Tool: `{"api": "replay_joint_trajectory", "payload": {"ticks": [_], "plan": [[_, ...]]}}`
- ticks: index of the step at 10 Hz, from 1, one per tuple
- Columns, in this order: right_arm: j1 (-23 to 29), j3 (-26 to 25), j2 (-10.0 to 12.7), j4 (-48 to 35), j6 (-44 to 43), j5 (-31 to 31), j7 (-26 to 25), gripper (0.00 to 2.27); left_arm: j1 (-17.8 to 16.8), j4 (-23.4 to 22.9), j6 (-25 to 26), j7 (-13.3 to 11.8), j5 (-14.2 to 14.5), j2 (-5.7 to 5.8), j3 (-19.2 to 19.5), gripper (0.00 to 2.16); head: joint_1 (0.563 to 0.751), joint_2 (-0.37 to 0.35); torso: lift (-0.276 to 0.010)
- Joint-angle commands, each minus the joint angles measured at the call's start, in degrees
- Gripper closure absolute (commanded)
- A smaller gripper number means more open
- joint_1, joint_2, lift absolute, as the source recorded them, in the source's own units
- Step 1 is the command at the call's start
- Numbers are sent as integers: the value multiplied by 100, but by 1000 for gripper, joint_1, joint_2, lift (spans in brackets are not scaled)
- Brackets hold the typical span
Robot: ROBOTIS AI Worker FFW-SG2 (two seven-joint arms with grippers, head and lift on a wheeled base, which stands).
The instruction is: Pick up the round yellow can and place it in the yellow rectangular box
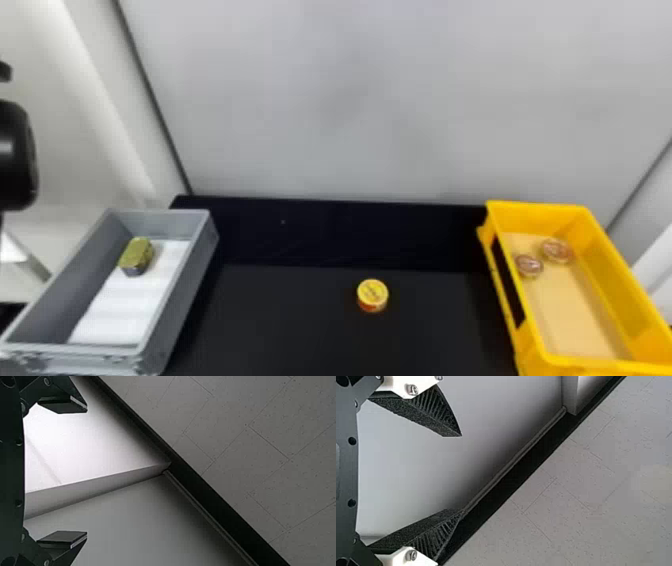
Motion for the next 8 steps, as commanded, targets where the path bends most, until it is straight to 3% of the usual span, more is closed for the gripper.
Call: {"api": "replay_joint_trajectory", "payload": {"ticks": [1, 3, 4, 6, 8], "plan": [[9, -213, 108, -146, 1039, -1136, -148, 117, -36, 0, 14, -8, 2, 1, -25, 154, 663, 54, -10], [-106, -450, 284, -225, 2244, -1980, -174, 127, -97, 0, 23, -17, 2, 1, -78, 154, 663, 54, -10], [-141, -538, 451, -199, 2798, -2112, -16, 139, -106, 0, 23, -26, 11, -7, -87, 154, 663, 54, -10], [-317, -723, 864, -102, 4257, -2165, 626, 147, -159, -18, 23, -34, 20, -7, -122, 154, 663, 54, -10], [-554, -829, 1136, 373, 5550, -2139, 1839, 127, -211, -62, 58, -52, 29, -7, -148, 154, 663, 54, -10]]}}
